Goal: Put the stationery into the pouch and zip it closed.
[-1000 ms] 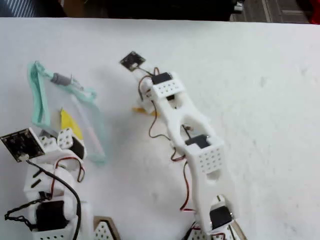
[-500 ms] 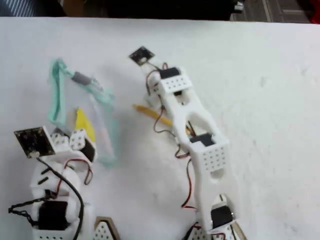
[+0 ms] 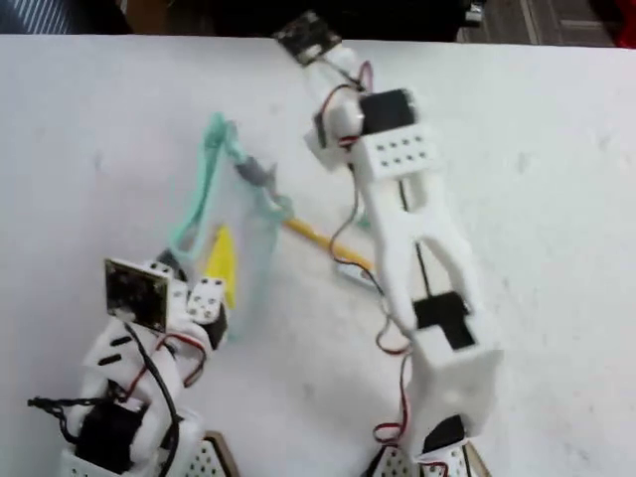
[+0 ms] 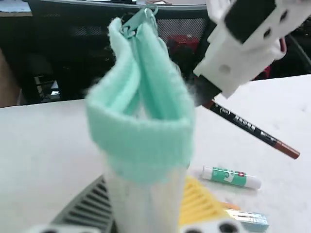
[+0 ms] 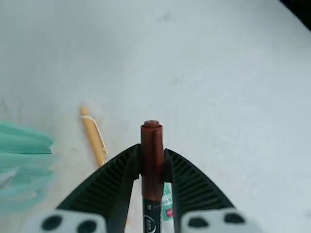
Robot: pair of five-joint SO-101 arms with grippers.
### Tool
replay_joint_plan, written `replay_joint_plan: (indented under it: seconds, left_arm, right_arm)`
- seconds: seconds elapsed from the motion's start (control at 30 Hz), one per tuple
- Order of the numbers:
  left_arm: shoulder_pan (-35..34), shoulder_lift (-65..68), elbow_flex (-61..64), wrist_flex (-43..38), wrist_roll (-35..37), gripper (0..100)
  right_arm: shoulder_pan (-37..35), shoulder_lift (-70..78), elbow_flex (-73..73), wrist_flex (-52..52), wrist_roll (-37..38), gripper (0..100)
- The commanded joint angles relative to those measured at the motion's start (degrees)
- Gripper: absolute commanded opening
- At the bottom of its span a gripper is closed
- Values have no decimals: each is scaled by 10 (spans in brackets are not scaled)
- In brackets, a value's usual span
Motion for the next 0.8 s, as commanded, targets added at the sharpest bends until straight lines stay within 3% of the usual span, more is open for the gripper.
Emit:
replay_joint_plan:
  seconds: [0.0,0.27,0.6,0.77]
  left_arm:
    - [25,-10,-55,-1,-7,23]
    - [28,-10,-87,31,-6,23]
    - [128,-10,-42,38,-13,23]
    - [127,-10,-11,18,-59,23]
  right_arm:
    - [28,-95,-28,29,2,16]
    - [38,-224,-26,98,-3,16]
    - [26,-343,-27,118,-158,16]
    - [12,-421,-27,118,-209,16]
